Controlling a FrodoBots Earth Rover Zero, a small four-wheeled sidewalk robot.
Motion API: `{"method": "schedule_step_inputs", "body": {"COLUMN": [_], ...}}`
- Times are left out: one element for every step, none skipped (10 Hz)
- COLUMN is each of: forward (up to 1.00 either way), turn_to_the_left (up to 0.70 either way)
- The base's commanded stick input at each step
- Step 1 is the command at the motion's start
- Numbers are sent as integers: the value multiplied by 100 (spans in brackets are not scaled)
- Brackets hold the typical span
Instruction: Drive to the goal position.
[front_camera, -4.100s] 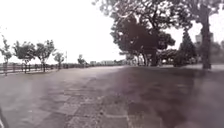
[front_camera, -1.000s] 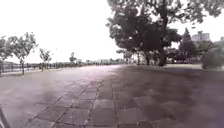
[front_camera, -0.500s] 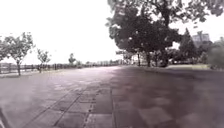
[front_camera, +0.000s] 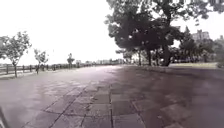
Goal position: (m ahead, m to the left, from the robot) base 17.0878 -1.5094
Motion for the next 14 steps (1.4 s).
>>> {"method": "schedule_step_inputs", "body": {"forward": [100, 100, 100, 100, 100, 100, 100, 100, 100, 100, 100, 100, 100, 100], "turn_to_the_left": [0, 1, 12, 19, 12, 0, 0, 0, 0, 0, 0, 0, 0, 0]}}
